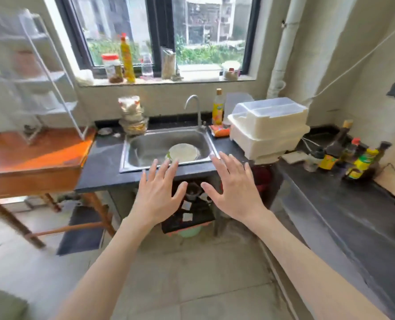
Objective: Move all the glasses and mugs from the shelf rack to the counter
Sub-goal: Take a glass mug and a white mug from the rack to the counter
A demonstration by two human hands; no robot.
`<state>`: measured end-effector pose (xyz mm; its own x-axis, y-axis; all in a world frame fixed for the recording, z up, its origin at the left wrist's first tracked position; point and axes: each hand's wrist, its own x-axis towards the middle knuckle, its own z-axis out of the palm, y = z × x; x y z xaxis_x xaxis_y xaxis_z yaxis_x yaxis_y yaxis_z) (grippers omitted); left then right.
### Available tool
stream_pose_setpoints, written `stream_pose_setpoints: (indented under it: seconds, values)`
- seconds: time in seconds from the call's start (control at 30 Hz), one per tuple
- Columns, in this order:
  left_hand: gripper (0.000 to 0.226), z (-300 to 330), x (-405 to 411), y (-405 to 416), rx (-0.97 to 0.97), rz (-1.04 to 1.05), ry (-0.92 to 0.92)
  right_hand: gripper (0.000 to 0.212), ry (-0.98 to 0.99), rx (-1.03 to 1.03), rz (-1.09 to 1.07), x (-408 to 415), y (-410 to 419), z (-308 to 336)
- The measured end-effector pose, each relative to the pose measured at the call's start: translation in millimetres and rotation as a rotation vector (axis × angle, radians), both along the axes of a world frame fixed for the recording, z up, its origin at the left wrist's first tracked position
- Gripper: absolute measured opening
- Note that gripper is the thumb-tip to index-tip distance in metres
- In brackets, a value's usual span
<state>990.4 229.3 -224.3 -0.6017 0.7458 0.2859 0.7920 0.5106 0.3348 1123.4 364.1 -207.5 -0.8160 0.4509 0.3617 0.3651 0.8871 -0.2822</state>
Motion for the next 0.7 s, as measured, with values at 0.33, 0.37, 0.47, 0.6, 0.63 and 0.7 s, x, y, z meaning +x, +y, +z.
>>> stream_pose_setpoints:
  seconds: [0.33, 0.37, 0.47, 0.6, 0.63, 0.7]
  values:
    - [0.064, 11, -196, -157, 0.023, 0.354, 0.013, 0.066, 0.046, 0.002, 0.369, -258, -119, 20]
    - [0.064, 9, -213, -168, 0.016, 0.385, 0.002, 0.066, 0.046, -0.003, 0.395, -278, -126, 19]
    - [0.065, 1, -263, -191, -0.005, 0.479, -0.020, 0.066, 0.049, 0.009, 0.456, -338, -140, 14]
    - [0.064, -7, -334, -203, -0.003, 0.561, -0.019, 0.066, 0.053, 0.007, 0.508, -422, -146, 7]
    - [0.063, -7, -353, -204, -0.006, 0.576, -0.018, 0.066, 0.055, 0.007, 0.520, -443, -145, 6]
    - [0.063, -6, -390, -203, -0.017, 0.603, -0.030, 0.066, 0.047, 0.000, 0.539, -485, -142, 6]
